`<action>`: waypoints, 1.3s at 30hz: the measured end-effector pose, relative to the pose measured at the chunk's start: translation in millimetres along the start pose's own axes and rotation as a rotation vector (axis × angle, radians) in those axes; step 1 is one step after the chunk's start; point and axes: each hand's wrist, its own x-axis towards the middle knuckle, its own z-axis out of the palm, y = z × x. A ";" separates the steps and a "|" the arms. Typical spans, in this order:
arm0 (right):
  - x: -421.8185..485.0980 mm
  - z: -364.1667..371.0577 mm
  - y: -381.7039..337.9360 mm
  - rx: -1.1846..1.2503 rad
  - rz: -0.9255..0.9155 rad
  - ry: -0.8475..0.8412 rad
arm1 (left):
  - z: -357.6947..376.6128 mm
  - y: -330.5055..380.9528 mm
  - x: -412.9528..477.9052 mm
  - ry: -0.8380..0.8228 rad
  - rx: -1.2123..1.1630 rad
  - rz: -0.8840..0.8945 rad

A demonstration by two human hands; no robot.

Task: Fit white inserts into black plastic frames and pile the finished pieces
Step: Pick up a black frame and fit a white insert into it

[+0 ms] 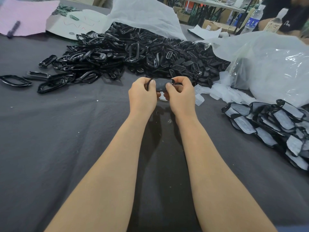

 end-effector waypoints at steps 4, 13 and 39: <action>-0.5 -0.9 0.6 0.014 -0.008 -0.011 | 0.6 -0.2 0.2 0.016 0.045 0.007; 1.9 0.1 2.2 0.041 0.020 0.012 | 0.9 2.3 -3.1 -0.011 0.053 0.024; 4.6 -0.7 1.6 0.205 0.098 -0.002 | -1.0 3.6 -0.9 -0.111 -0.236 -0.130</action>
